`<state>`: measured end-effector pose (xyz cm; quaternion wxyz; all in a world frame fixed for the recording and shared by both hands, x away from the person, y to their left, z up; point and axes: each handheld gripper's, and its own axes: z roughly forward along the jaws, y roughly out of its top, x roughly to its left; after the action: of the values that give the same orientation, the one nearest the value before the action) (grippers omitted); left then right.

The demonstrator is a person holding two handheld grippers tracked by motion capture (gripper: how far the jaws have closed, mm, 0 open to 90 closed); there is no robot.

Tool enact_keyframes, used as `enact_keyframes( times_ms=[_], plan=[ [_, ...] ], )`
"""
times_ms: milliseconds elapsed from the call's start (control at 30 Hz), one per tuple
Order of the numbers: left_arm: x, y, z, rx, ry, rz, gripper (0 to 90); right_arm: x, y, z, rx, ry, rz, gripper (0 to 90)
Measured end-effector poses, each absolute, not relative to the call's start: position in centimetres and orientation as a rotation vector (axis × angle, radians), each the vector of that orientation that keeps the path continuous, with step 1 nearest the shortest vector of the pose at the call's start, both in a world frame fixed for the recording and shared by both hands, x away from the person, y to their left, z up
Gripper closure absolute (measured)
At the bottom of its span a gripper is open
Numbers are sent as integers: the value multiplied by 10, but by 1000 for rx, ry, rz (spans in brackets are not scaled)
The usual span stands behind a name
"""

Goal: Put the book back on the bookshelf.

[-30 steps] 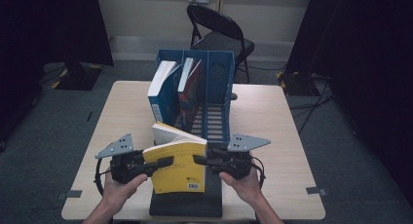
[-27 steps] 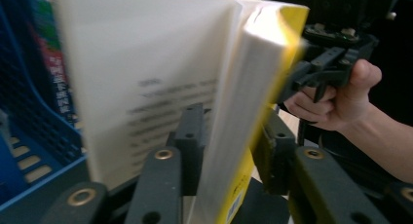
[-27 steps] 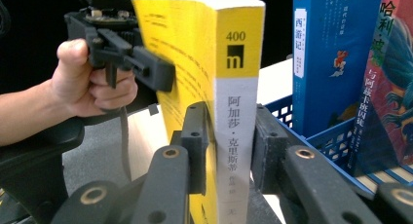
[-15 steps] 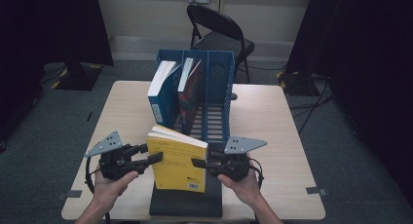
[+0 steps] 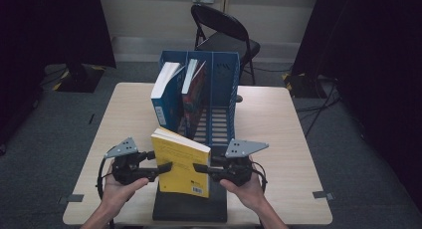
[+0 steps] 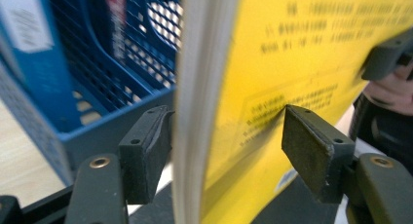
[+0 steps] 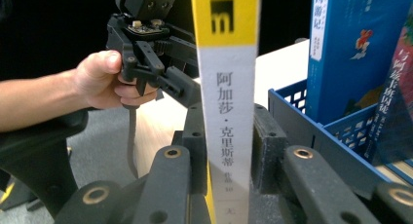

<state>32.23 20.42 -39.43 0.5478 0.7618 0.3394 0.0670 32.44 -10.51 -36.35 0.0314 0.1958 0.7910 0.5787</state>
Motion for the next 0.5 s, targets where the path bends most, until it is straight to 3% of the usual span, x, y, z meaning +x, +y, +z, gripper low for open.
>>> enact_keyframes(
  times_ms=[67,300,500],
  plan=[
    [321,202,-395,1818,801,173,316,324,-100,-366,600,2449,1759,683],
    [315,200,-393,1820,763,200,358,325,-82,-367,579,2477,1726,676],
    [315,200,-394,1799,772,202,385,324,-80,-364,572,2438,1687,751]
  ],
)
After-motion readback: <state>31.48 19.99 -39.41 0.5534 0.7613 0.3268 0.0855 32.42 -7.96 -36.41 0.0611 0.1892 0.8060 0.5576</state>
